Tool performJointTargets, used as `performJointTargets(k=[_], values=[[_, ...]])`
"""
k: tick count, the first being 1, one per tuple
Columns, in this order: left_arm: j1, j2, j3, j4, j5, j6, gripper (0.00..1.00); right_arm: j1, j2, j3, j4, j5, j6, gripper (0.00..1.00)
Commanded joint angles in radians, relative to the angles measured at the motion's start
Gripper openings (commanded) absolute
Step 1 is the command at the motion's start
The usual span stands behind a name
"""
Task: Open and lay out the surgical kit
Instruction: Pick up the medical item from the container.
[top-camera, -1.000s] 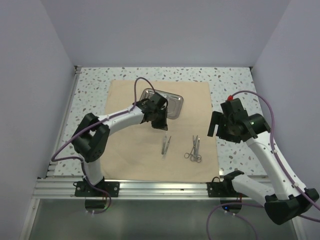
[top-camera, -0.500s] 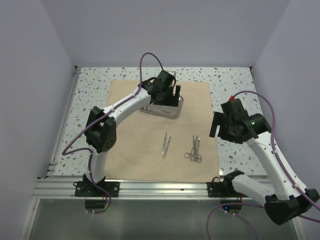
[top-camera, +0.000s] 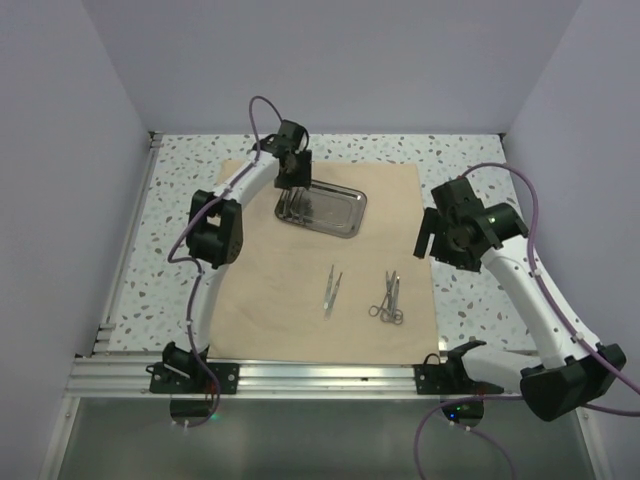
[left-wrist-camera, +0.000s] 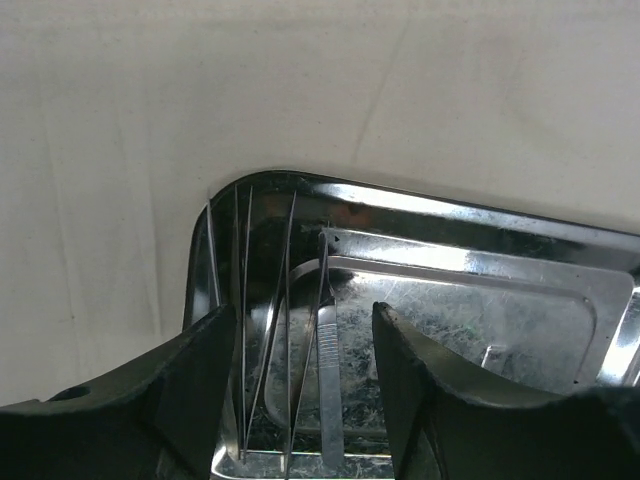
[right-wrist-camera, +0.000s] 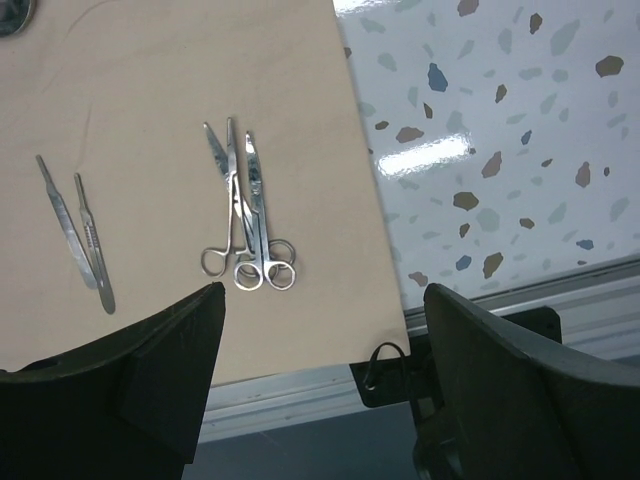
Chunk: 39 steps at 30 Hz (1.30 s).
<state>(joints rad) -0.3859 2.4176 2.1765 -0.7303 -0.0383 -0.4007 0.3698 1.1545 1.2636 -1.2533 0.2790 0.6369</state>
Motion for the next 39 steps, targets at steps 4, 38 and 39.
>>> performJointTargets(k=[4,38,39], values=[[-0.027,-0.008,-0.010,0.025,0.028,0.046,0.57,-0.003,0.065,0.078,0.022,0.042,0.014,0.85],[-0.004,-0.090,-0.052,0.029,0.144,0.074,0.00,-0.003,0.099,0.060,0.077,-0.024,-0.003,0.84],[-0.004,-0.127,-0.046,0.023,0.144,0.074,0.00,-0.005,0.097,0.059,0.077,-0.024,-0.006,0.84]])
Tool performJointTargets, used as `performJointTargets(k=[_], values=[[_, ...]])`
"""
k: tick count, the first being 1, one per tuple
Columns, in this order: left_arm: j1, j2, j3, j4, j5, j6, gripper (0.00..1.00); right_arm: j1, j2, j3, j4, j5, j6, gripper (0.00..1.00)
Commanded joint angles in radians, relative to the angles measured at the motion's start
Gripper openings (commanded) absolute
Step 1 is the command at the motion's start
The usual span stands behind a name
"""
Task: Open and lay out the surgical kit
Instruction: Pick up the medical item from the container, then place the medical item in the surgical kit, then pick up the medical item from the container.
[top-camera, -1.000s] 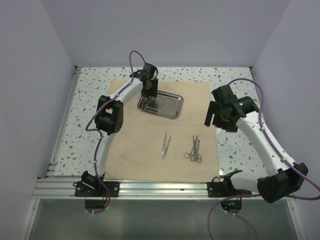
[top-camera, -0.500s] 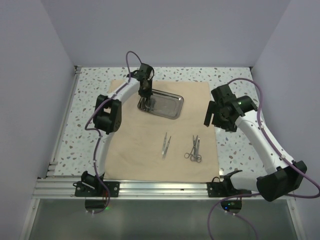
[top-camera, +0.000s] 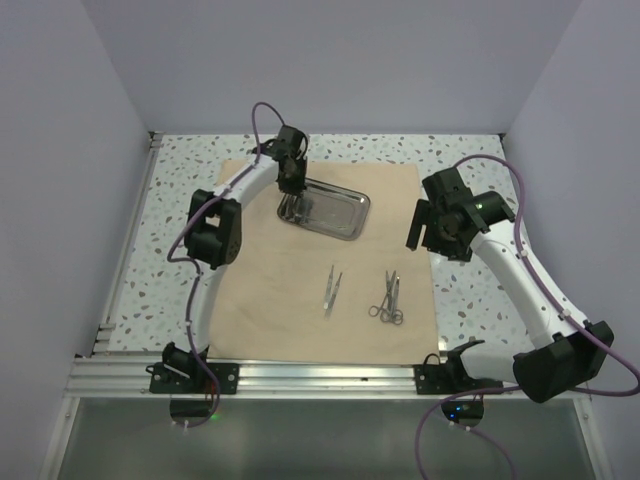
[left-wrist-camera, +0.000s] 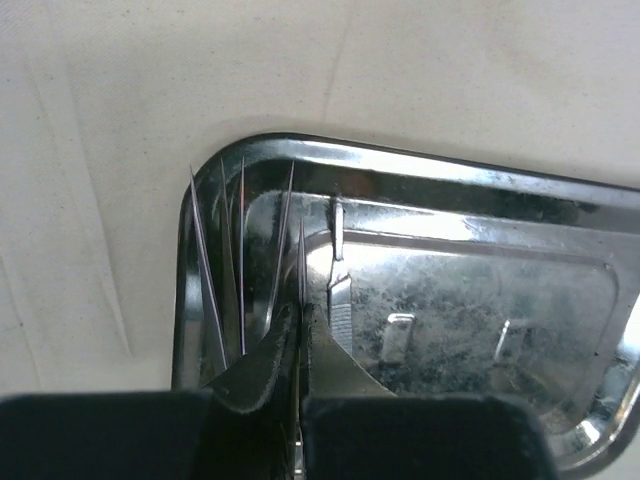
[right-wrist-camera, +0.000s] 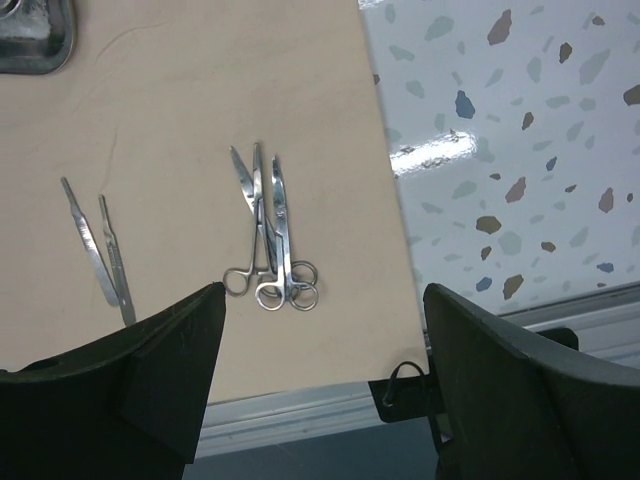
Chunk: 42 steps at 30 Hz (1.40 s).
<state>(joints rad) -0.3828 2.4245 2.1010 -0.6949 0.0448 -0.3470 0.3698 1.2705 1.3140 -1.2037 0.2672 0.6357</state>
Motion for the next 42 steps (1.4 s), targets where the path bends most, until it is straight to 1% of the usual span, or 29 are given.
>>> performJointTargets(k=[1,3,5,6,8,9,11,12,14,15,17,18,20,21,22,23,25,27,29,30,31,32,34,35,36,37,38,40,42], values=[[-0.007,-0.154,0.031,-0.026,0.060,0.019,0.00,-0.005,-0.019,0.007,0.032,-0.016,-0.005,0.84],[-0.007,-0.224,0.011,-0.034,0.053,0.014,0.00,-0.005,-0.026,0.001,0.036,-0.022,-0.011,0.84],[-0.010,-0.286,-0.073,-0.029,0.047,0.011,0.00,-0.005,-0.036,-0.010,0.046,-0.026,-0.017,0.84],[-0.010,-0.354,-0.158,-0.022,0.046,0.006,0.00,-0.005,-0.039,-0.015,0.049,-0.036,-0.019,0.84],[-0.011,-0.431,-0.260,0.003,0.030,0.002,0.00,-0.005,-0.042,-0.031,0.059,-0.045,-0.024,0.84],[-0.014,-0.509,-0.371,0.014,0.023,-0.004,0.00,-0.005,-0.046,-0.036,0.062,-0.057,-0.025,0.84],[-0.021,-0.591,-0.499,0.041,-0.005,-0.017,0.00,-0.005,-0.051,-0.047,0.070,-0.065,-0.030,0.84],[-0.027,-0.669,-0.636,0.055,-0.008,-0.038,0.00,-0.005,-0.056,-0.051,0.072,-0.074,-0.033,0.84],[-0.044,-0.781,-0.775,0.110,-0.016,-0.076,0.00,-0.005,-0.060,-0.056,0.076,-0.080,-0.039,0.84],[-0.051,-0.809,-0.897,0.126,-0.014,-0.090,0.00,-0.003,-0.062,-0.059,0.078,-0.085,-0.042,0.84],[-0.083,-0.860,-0.995,0.147,-0.029,-0.133,0.00,-0.005,-0.063,-0.064,0.078,-0.095,-0.050,0.84],[-0.094,-0.902,-1.074,0.155,-0.036,-0.147,0.00,-0.005,-0.065,-0.065,0.076,-0.100,-0.056,0.84],[-0.134,-0.941,-1.134,0.182,-0.042,-0.190,0.00,-0.003,-0.068,-0.074,0.079,-0.108,-0.060,0.84],[-0.143,-0.965,-1.173,0.186,-0.071,-0.205,0.02,-0.003,-0.068,-0.076,0.079,-0.112,-0.064,0.84],[-0.152,-0.975,-1.187,0.193,-0.078,-0.217,0.22,-0.005,-0.068,-0.079,0.082,-0.117,-0.067,0.84],[-0.157,-0.981,-1.194,0.193,-0.085,-0.236,0.35,-0.005,-0.066,-0.084,0.084,-0.123,-0.067,0.84],[-0.159,-0.990,-1.188,0.176,-0.098,-0.250,0.55,-0.005,-0.065,-0.085,0.082,-0.132,-0.067,0.84],[-0.159,-0.992,-1.144,0.166,-0.120,-0.244,0.60,-0.005,-0.066,-0.081,0.081,-0.134,-0.064,0.83],[-0.156,-0.964,-1.095,0.158,-0.138,-0.206,0.59,-0.003,-0.075,-0.085,0.081,-0.132,-0.056,0.83],[-0.153,-0.944,-1.031,0.155,-0.140,-0.187,0.58,-0.005,-0.080,-0.087,0.079,-0.131,-0.054,0.83],[-0.143,-0.886,-0.953,0.144,-0.140,-0.150,0.55,-0.003,-0.089,-0.091,0.078,-0.128,-0.047,0.83],[-0.137,-0.854,-0.952,0.137,-0.138,-0.133,0.53,-0.003,-0.089,-0.094,0.076,-0.126,-0.045,0.83],[-0.122,-0.780,-0.825,0.114,-0.131,-0.098,0.45,-0.003,-0.102,-0.101,0.072,-0.117,-0.034,0.83],[-0.105,-0.710,-0.782,0.109,-0.128,-0.071,0.43,-0.005,-0.106,-0.104,0.069,-0.112,-0.030,0.83],[-0.096,-0.675,-0.704,0.107,-0.126,-0.058,0.40,-0.005,-0.112,-0.104,0.061,-0.108,-0.027,0.83],[-0.087,-0.642,-0.666,0.107,-0.123,-0.049,0.37,-0.003,-0.114,-0.102,0.058,-0.099,-0.021,0.83],[-0.065,-0.575,-0.591,0.107,-0.120,-0.032,0.36,-0.003,-0.114,-0.101,0.058,-0.094,-0.019,0.83],[-0.038,-0.504,-0.512,0.103,-0.114,-0.017,0.32,-0.003,-0.109,-0.098,0.055,-0.085,-0.007,0.83],[-0.027,-0.400,-0.385,0.077,-0.112,0.003,0.29,-0.005,-0.106,-0.093,0.056,-0.082,0.002,0.83]])
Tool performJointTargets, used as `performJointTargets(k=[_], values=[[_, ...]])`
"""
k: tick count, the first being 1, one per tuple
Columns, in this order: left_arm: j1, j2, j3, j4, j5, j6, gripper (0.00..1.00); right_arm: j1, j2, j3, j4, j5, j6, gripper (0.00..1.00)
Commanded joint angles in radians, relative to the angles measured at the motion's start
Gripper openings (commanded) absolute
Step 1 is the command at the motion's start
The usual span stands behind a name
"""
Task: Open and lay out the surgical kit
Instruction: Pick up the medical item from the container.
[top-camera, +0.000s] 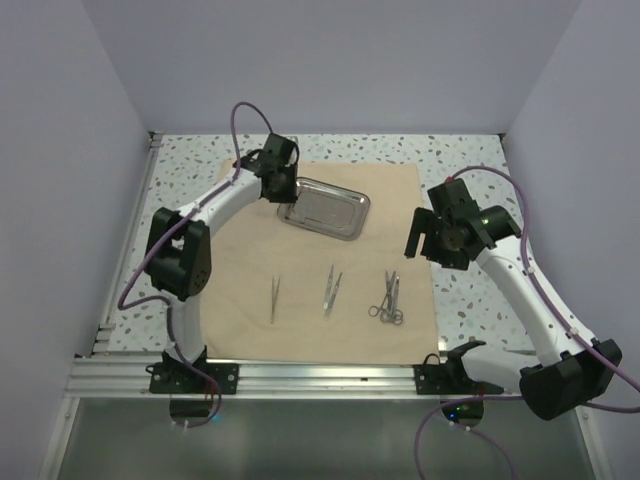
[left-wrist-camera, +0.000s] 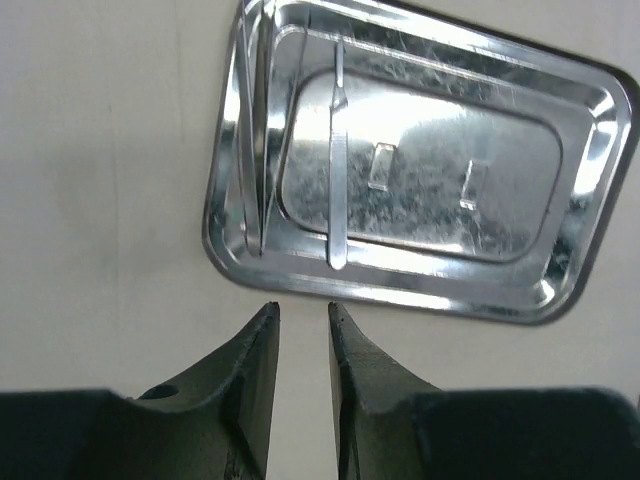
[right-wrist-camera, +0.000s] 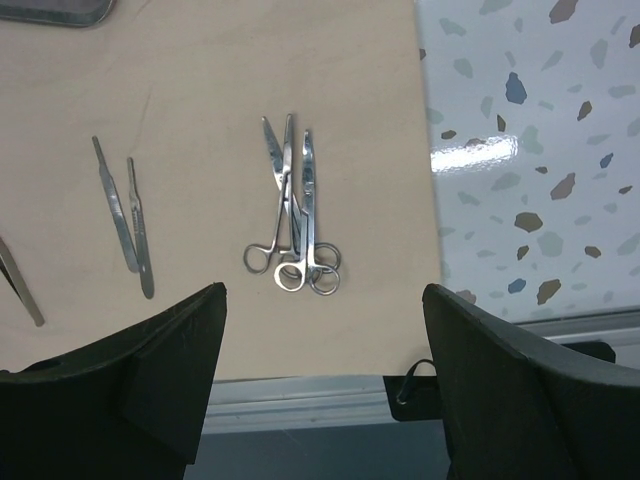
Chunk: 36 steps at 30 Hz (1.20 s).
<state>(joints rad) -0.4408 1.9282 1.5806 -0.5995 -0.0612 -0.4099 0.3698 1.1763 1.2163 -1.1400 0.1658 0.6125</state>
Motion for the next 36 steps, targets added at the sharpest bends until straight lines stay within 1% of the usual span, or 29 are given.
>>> performJointTargets(k=[1,2,4,5,8,11,19,30,36], values=[[0.039,0.130,0.178,-0.028,-0.008,0.074,0.28,-0.005,-0.003,0.008,-0.007,0.021,0.032,0.83],[0.042,0.193,0.256,-0.037,-0.006,0.088,0.27,-0.005,0.000,0.008,-0.006,0.023,0.035,0.83],[0.045,0.248,0.327,-0.062,-0.008,0.097,0.27,-0.005,0.016,0.015,-0.001,0.037,0.038,0.83],[0.048,0.297,0.388,-0.069,-0.009,0.105,0.27,-0.005,0.022,0.018,0.000,0.044,0.038,0.83],[0.059,0.366,0.475,-0.092,-0.012,0.105,0.27,-0.003,0.055,0.040,-0.001,0.066,0.029,0.83],[0.067,0.403,0.512,-0.092,-0.018,0.103,0.27,-0.003,0.085,0.064,-0.001,0.083,0.018,0.83],[0.073,0.462,0.565,-0.091,-0.032,0.106,0.27,-0.005,0.144,0.103,0.000,0.106,-0.020,0.83],[0.083,0.509,0.572,-0.082,-0.026,0.088,0.28,-0.006,0.183,0.126,0.003,0.126,-0.051,0.83],[0.091,0.543,0.582,-0.085,0.015,0.077,0.29,-0.011,0.187,0.127,0.000,0.129,-0.051,0.83]])
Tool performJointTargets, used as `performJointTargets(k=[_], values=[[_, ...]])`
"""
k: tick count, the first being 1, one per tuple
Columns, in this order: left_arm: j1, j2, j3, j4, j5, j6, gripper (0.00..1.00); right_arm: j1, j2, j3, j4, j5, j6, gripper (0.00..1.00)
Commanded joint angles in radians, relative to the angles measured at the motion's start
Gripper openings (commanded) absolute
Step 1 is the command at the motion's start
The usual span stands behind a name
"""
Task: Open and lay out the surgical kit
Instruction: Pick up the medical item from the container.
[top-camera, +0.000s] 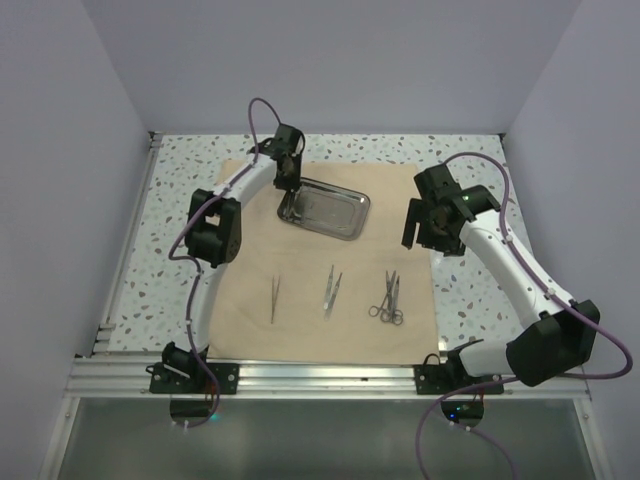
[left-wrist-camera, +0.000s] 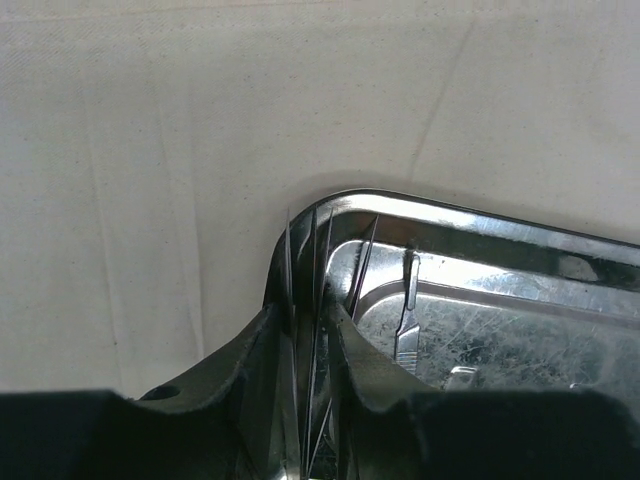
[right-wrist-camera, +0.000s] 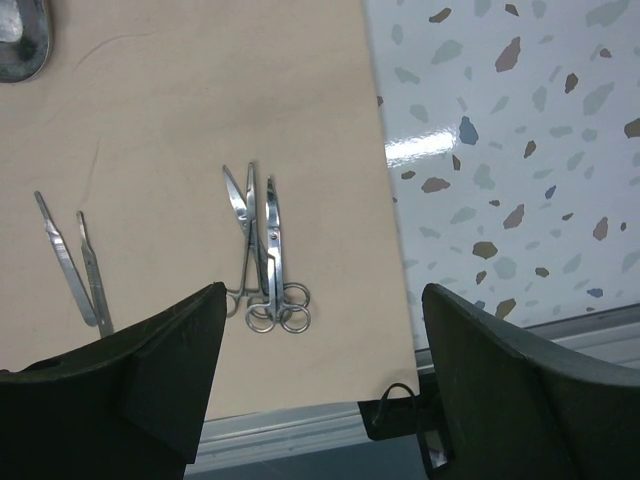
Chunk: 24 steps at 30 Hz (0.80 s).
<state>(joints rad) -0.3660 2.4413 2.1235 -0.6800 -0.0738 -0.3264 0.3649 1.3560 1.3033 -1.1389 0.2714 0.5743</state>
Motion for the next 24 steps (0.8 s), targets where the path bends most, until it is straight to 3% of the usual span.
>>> performJointTargets(k=[1,7,16,19,24], values=[[0.018,0.041,0.041,-0.004,0.040,-0.011,0.30,-0.006,0.008,0.042,-0.002,0.023,-0.011,0.83],[0.021,0.085,0.040,-0.013,0.109,-0.022,0.29,-0.007,0.009,0.047,-0.007,0.029,-0.008,0.83],[0.022,0.110,0.010,-0.003,0.147,-0.020,0.13,-0.011,0.017,0.056,-0.012,0.031,-0.008,0.83],[0.022,0.111,0.009,-0.007,0.152,-0.016,0.01,-0.011,0.018,0.060,-0.009,0.026,-0.007,0.83],[0.022,0.067,0.001,-0.006,0.149,-0.008,0.00,-0.011,0.018,0.057,-0.005,0.014,-0.007,0.83]])
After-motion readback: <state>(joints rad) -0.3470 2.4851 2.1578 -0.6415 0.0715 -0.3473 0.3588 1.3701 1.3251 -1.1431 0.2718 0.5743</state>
